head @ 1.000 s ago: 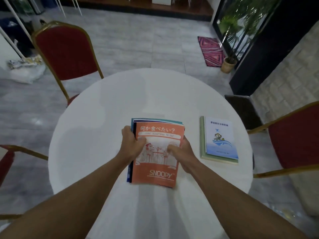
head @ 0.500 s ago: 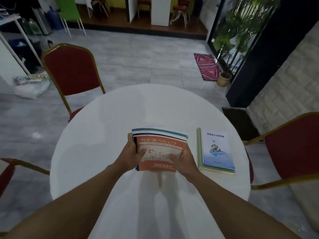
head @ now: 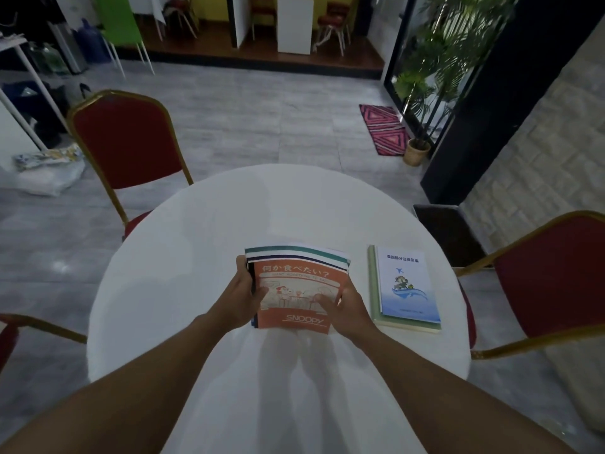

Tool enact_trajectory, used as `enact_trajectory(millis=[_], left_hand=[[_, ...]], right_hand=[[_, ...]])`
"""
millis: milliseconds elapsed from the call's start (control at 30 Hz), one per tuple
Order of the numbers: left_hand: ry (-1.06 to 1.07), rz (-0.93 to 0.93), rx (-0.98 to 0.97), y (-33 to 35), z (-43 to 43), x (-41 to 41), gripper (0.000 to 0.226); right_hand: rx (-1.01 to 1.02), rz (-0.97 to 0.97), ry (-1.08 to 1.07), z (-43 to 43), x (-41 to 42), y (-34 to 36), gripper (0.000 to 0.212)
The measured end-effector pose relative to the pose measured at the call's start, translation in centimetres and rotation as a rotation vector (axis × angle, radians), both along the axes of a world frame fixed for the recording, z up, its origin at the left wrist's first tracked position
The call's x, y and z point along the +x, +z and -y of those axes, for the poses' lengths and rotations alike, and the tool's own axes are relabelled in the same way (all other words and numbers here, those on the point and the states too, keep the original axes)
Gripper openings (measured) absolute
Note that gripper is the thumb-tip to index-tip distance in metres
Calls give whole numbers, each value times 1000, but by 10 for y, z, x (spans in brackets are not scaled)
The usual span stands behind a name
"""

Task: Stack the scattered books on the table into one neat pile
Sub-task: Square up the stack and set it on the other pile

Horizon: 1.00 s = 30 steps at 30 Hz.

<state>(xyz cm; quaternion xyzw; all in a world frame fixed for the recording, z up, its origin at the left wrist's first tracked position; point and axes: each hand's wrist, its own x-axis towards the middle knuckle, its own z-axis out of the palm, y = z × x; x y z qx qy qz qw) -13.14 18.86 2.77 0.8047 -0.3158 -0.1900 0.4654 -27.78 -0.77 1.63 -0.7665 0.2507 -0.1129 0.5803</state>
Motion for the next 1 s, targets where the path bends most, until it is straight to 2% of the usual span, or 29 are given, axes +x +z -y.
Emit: enact_trajectory(millis=[467,767,900,1000], left_hand=[[20,50,34,-6,-3,5,51],[80,37,43,-12,-5,0,45],[212,91,49,-3,-1,6,44],[258,-11,119,-5,-10,13,46]], right_hand=[[-47,-42,15,0,5,-2,43],[17,-82,64,-4,7,-10,56],[12,-126,75,-7,17,-2,47],[26,-236,87,-17,32,1,40]])
